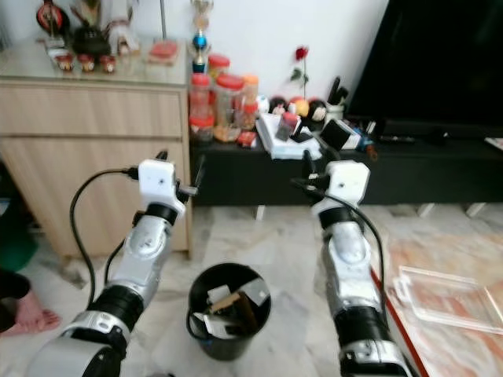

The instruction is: Picking trash to rubbish bin

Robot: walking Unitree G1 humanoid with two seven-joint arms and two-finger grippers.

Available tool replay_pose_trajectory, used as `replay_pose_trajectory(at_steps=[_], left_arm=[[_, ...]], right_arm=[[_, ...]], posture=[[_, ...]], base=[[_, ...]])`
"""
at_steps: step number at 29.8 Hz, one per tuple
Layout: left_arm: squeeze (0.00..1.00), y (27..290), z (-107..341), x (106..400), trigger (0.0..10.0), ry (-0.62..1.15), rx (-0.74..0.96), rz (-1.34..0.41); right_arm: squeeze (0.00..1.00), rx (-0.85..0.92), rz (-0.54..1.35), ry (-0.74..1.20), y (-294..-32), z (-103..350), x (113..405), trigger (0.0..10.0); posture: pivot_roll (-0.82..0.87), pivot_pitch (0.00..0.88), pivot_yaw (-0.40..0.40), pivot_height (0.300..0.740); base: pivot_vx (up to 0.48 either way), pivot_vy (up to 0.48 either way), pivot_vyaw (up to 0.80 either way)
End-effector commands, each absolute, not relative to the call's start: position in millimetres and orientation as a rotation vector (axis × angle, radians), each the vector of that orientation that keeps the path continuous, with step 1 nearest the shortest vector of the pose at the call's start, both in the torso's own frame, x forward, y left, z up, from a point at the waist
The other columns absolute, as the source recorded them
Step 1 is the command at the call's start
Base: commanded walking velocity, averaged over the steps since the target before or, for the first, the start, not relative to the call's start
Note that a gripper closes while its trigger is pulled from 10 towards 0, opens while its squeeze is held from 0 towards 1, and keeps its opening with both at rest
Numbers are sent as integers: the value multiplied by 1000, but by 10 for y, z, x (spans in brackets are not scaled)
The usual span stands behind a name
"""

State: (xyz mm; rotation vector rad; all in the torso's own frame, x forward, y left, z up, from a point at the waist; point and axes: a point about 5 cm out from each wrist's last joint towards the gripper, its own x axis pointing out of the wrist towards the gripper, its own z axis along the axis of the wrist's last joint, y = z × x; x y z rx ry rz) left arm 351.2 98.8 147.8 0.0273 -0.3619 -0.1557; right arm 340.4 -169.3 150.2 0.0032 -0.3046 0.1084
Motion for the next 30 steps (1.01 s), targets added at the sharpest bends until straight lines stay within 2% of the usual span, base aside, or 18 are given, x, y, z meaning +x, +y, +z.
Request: replay_pose_trajectory(at_steps=[1,30], left_arm=[[0,941,1565,3537,10000,-388,23,-169],[0,966,1558,3529,10000,-377,15,-148]], right_arm=[[0,4,85,-310,-1770,1536,3411,10000],[0,9,123,-300,-1706,1546,3409,10000]], posture=[[138,23,-117,740],[131,70,-127,740]], base=[[0,0,0],[0,0,0]])
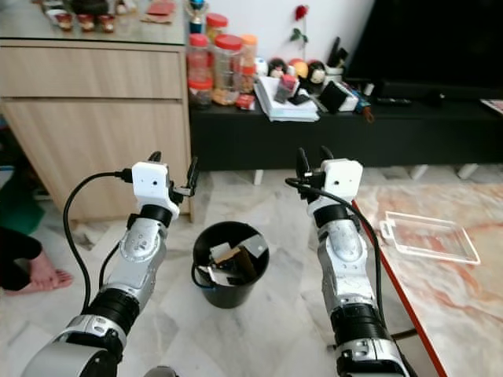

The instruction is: Picking trash to rubbish bin

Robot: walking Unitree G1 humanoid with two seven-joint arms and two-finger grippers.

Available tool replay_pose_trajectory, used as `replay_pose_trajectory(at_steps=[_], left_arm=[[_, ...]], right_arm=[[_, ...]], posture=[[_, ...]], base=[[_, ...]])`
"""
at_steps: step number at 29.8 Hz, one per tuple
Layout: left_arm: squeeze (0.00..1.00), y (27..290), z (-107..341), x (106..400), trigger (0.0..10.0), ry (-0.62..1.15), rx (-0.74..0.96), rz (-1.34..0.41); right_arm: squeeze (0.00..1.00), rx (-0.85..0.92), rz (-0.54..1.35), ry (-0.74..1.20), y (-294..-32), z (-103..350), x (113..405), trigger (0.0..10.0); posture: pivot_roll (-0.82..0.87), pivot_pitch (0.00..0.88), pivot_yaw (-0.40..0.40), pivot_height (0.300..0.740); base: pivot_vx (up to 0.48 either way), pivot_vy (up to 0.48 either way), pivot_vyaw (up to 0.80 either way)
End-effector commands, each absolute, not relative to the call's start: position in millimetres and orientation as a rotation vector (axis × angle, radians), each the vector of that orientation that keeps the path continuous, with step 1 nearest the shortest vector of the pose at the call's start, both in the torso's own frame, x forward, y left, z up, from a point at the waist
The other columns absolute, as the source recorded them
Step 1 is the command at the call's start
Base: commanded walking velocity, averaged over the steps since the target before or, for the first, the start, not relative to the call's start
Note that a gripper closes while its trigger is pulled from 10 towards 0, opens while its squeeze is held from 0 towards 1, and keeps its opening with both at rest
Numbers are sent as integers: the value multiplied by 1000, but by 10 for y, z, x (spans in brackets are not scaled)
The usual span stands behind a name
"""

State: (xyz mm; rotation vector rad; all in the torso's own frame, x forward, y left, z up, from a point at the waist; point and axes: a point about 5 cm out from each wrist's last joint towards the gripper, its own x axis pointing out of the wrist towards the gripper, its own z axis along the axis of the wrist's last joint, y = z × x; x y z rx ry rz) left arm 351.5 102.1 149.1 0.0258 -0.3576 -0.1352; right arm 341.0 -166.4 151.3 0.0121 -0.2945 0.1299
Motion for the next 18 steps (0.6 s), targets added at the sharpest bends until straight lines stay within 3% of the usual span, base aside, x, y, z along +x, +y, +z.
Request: replay_pose_trajectory(at_steps=[1,14,18], left_arm=[[0,961,1557,3529,10000,-375,12,-153],[0,916,1635,3546,10000,-391,17,-201],[0,940,1678,3571,10000,-400,29,-199]], right_arm=[[0,10,123,-300,-1705,1546,3409,10000],[0,25,113,-300,-1685,1578,3434,10000],[0,25,110,-289,-1688,1567,3442,10000]], posture=[[132,71,-128,740],[131,81,-129,740],[134,88,-131,740]], base=[[0,0,0],[0,0,0],[0,0,-797]])
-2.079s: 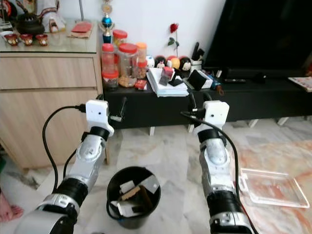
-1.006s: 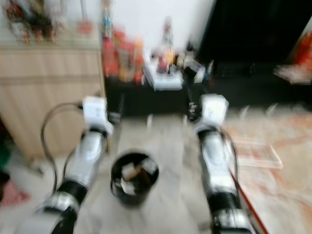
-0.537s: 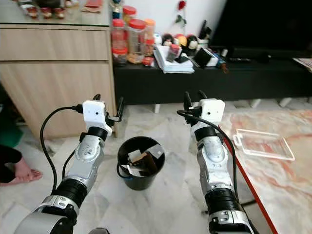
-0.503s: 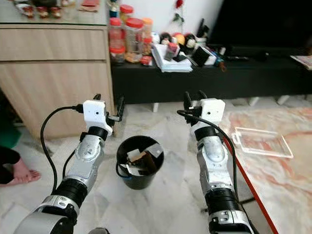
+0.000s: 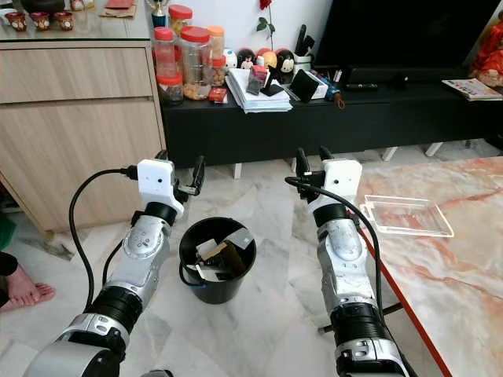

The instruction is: Picking trash to rubbish bin

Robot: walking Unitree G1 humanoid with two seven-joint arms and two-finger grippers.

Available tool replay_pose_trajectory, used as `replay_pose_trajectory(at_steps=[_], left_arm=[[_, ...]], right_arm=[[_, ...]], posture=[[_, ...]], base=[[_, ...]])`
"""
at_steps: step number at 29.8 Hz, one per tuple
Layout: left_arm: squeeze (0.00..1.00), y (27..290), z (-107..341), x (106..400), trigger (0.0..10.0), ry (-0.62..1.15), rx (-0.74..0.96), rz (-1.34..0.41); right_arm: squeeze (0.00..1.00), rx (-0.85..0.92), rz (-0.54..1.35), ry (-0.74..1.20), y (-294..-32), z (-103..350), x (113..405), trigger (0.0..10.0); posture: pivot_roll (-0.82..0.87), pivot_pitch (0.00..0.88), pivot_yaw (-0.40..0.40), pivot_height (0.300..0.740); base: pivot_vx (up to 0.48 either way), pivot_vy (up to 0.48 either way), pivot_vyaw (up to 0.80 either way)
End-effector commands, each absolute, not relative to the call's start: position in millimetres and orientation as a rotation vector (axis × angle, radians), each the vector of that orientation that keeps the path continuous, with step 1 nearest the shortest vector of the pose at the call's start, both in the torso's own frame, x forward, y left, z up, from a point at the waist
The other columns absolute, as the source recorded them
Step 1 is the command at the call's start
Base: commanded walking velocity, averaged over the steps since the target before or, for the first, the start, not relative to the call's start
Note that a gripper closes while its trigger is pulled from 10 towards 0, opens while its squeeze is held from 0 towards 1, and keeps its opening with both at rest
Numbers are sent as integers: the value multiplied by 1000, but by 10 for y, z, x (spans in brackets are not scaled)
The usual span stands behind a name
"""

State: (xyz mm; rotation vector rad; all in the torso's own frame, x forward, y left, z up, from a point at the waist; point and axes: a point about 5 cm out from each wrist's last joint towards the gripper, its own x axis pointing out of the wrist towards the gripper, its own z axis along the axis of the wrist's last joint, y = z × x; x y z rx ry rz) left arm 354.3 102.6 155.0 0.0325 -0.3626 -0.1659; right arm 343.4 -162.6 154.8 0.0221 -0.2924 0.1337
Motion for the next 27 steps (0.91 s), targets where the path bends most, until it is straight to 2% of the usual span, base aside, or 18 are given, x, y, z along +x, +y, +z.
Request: replay_pose_trajectory(at_steps=[1,7,18,27], left_arm=[[0,943,1685,3574,10000,-402,32,-199],[0,943,1713,3580,10000,-409,48,-208],[0,1032,1709,3598,10000,-405,98,-207],[0,1098,1707,3611,10000,-398,129,-205]], right_arm=[[0,23,112,-288,-1686,1566,3444,10000],[0,20,111,-283,-1664,1560,3453,10000],[0,-32,5,-246,-1879,1479,3450,10000],[0,-42,-11,-243,-1889,1462,3444,10000]], posture=[[134,88,-131,740],[138,88,-129,740],[137,86,-125,740],[145,79,-117,740]], base=[[0,0,-800],[0,0,-790],[0,0,-788],[0,0,-783]])
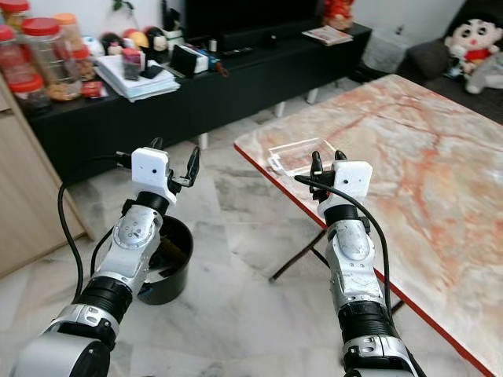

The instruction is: Picking trash to rubbish bin

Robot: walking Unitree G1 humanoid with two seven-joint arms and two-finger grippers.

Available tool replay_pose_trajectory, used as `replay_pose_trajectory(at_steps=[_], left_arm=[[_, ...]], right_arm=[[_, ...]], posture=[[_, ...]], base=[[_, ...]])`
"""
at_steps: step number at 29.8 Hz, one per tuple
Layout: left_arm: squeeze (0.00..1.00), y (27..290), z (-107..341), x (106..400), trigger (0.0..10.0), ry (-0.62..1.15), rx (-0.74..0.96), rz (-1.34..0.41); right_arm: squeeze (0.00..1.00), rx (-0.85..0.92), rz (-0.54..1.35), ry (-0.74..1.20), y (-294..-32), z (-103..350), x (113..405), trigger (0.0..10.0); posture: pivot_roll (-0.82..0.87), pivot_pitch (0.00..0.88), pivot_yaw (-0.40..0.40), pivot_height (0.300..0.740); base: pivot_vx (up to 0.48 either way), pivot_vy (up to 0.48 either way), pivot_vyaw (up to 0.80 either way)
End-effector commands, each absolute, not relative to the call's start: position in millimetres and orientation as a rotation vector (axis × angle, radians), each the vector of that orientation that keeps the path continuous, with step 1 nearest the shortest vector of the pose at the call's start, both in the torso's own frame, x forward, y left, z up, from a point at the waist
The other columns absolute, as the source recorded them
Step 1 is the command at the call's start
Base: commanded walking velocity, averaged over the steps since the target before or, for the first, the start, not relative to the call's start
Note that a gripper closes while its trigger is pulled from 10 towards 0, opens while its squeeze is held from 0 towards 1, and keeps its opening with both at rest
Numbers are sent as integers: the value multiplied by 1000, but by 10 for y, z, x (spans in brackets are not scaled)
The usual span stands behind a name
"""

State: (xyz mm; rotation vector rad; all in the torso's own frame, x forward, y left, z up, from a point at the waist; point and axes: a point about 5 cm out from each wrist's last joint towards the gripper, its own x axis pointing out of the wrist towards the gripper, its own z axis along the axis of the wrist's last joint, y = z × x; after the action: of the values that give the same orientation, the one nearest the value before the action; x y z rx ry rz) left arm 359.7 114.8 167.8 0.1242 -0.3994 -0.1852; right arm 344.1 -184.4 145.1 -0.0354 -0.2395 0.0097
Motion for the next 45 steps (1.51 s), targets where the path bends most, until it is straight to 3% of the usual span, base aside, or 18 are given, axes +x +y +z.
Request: replay_pose_trajectory(at_steps=[1,35,45], left_arm=[[0,1090,1706,3610,10000,-397,129,-207],[0,1011,1681,3603,10000,-382,146,-225],[0,1032,1670,3621,10000,-365,149,-207]], right_arm=[[0,-41,-11,-242,-1883,1460,3446,10000],[0,-41,-12,-231,-1820,1416,3446,10000],[0,-42,-11,-231,-1817,1419,3448,10000]], posture=[[145,79,-117,740],[146,86,-111,740],[142,90,-110,740]], base=[[0,0,-781],[0,0,-781],[0,-199,-783]])
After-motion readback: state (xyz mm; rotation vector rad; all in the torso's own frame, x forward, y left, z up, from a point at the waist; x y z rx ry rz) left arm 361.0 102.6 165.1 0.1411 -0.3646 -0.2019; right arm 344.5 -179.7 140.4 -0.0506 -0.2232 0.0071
